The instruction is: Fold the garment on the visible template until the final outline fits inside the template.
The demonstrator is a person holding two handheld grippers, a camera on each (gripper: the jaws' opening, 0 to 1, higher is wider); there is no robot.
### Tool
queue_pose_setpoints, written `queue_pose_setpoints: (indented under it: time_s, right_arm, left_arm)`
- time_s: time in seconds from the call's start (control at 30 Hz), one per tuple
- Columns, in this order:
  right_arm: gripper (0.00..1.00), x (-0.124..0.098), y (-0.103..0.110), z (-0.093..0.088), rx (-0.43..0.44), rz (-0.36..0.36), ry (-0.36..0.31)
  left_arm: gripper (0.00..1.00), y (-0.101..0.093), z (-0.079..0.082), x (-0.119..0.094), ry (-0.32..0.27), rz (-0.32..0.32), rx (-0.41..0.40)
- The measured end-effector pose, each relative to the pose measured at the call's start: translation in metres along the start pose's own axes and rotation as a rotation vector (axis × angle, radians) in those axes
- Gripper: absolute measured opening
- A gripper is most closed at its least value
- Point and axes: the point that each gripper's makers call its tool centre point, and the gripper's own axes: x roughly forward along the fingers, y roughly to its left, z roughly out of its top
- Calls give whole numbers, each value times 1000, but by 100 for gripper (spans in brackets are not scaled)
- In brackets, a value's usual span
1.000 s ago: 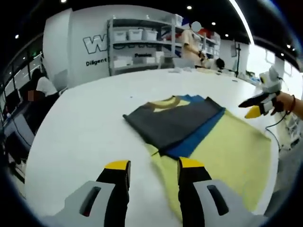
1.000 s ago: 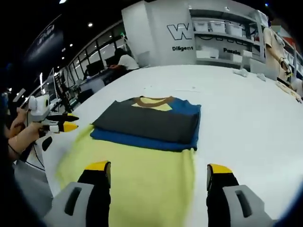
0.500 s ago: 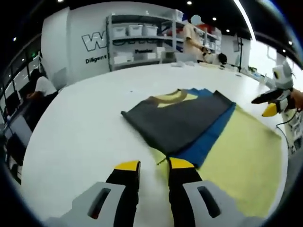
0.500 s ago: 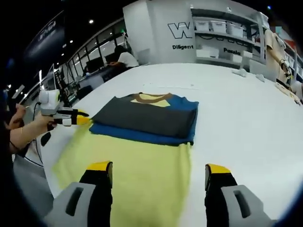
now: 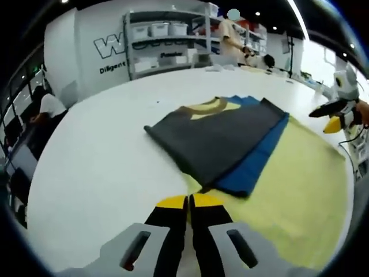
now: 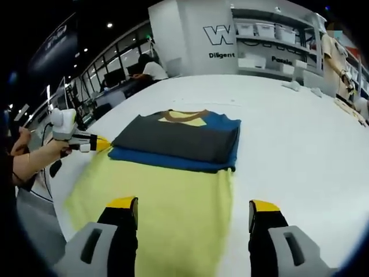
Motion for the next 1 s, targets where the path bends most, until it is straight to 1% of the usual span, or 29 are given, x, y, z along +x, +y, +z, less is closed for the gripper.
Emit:
queue_pose_setpoints:
  time_s: [0.07, 0.17, 0.27, 0.43, 0.6, 0.73, 0.93, 1.0]
  right_arm:
    - [77, 0, 0, -3, 6, 2, 9]
    - [77, 0, 1, -7, 4, 2, 22]
    - [78, -1, 2, -9, 15, 4, 21]
    - [78, -2, 6, -14, 21, 12, 35]
    - [78, -3, 12, -16, 24, 22, 32]
    - [79, -3, 18, -20, 25, 36, 38]
    - [79, -2, 21, -23, 27, 43, 43]
    - [78, -1, 23, -25, 26, 44, 48]
  left_arm:
    - [0, 2, -2, 0, 5, 15, 19]
    - [0, 4, -3, -1, 4, 21, 10]
    - [0, 8, -6, -1, 13, 39, 6]
    - [0, 17, -9, -4, 9, 58, -25]
    - [0, 29, -12, -7, 10, 91, -28]
    - [0, 34, -12, -8, 13, 93, -23]
    - [0, 38, -13, -10, 15, 93, -30]
    - [2, 37, -8, -13, -10, 81, -69]
